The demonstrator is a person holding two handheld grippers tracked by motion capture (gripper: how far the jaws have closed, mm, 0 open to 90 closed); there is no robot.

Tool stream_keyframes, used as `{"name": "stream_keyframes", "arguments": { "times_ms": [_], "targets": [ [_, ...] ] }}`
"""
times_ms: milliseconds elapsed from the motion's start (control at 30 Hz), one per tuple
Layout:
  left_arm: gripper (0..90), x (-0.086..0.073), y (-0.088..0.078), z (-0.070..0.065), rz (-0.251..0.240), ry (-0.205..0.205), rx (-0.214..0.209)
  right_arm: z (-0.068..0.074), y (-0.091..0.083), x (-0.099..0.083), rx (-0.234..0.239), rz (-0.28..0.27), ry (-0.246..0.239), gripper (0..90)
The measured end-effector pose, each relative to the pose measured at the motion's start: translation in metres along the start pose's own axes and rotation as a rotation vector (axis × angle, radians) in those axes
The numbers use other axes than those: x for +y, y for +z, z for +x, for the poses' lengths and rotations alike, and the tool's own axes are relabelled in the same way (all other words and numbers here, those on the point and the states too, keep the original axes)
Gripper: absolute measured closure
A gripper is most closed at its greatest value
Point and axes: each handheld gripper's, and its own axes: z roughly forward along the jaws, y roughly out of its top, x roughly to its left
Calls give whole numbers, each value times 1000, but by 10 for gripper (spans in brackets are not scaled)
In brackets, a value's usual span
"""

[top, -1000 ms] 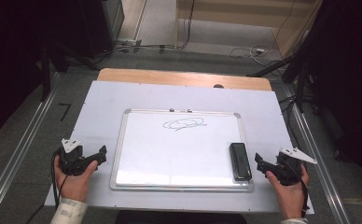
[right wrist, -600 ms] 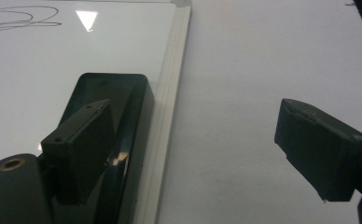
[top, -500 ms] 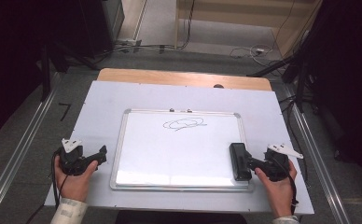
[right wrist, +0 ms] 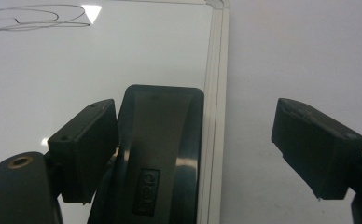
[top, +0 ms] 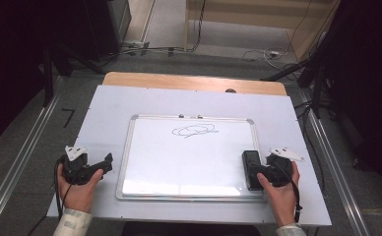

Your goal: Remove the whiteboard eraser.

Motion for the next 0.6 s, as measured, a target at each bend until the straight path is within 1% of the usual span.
{"name": "stream_keyframes", "arguments": {
  "times_ms": [100,133,233,400,467,567,600],
  "targets": [
    [71,0,0,0,-1,1,0,6,4,0,-6,8,-10,183],
    [71,0,0,0,-1,1,-1,8,5,0,-12,7,-10,205],
    [70,0,0,0,-1,2,-2,11,7,1,-9,-3,-3,260],
    [71,0,-1,1,0,2,-3,18,13,0,-9,24,-8,300],
    [71,0,-1,1,0,1,-3,22,14,-1,-21,32,-12,310],
    [70,0,-1,1,-3,0,-4,26,17,-2,-48,44,-5,342],
    [70,0,-1,1,-4,-1,-5,27,18,-3,-64,42,-6,351]
  ]
}}
